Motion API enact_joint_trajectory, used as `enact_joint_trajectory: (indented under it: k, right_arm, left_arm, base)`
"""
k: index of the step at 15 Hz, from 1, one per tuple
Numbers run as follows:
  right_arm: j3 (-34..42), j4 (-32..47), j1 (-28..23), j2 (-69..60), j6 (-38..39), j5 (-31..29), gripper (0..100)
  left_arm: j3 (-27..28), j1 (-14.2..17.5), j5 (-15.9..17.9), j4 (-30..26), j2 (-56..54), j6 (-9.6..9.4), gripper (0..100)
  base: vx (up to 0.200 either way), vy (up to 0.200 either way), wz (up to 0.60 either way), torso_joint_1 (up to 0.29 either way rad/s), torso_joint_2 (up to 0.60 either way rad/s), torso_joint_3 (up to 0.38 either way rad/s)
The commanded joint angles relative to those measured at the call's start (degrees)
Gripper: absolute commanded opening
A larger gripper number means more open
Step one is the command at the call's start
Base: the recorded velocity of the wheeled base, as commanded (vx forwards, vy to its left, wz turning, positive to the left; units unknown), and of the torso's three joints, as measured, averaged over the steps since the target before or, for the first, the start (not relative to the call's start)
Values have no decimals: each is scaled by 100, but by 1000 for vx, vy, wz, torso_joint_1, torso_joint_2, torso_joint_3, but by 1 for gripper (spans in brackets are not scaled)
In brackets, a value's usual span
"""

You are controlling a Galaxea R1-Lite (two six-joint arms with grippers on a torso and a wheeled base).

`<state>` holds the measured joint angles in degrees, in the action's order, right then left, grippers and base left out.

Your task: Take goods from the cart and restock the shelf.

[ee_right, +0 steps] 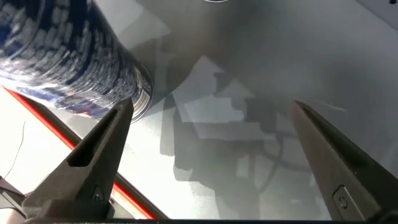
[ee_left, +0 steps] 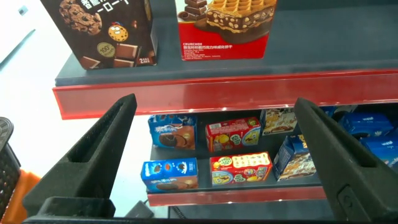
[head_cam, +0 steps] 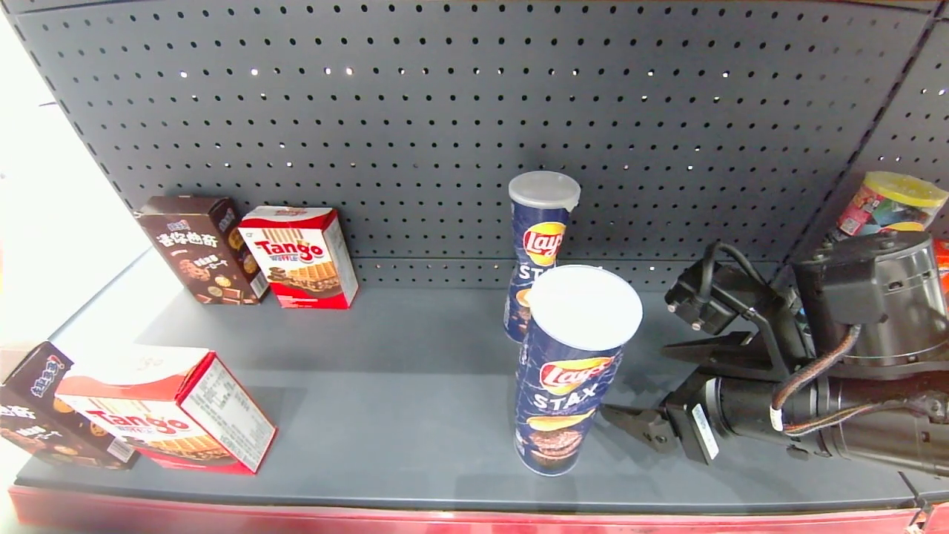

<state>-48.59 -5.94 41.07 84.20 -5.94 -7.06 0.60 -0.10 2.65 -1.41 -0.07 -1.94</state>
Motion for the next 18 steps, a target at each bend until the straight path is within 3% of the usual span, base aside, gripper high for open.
enact_joint_trajectory:
  k: [1, 11, 15, 18]
  right_arm:
    - [-63, -4, 24, 79, -4, 3, 100]
    - [-71, -13, -64, -202, 5, -15, 100]
    - [-71, -57, -380, -694, 5, -68, 100]
    - [289, -57, -407, -1125, 5, -59, 100]
  left_arm:
    - [2, 1, -1, 1, 7, 0, 100]
    - [2, -8, -1, 1, 7, 9, 100]
    - [2, -8, 8, -8, 7, 0, 100]
    - [2, -8, 17, -8, 7, 0, 100]
  base:
    - [0, 0, 0, 0, 0, 0]
    - [0, 0, 0, 0, 0, 0]
    - [0, 0, 0, 0, 0, 0]
    - [0, 0, 0, 0, 0, 0]
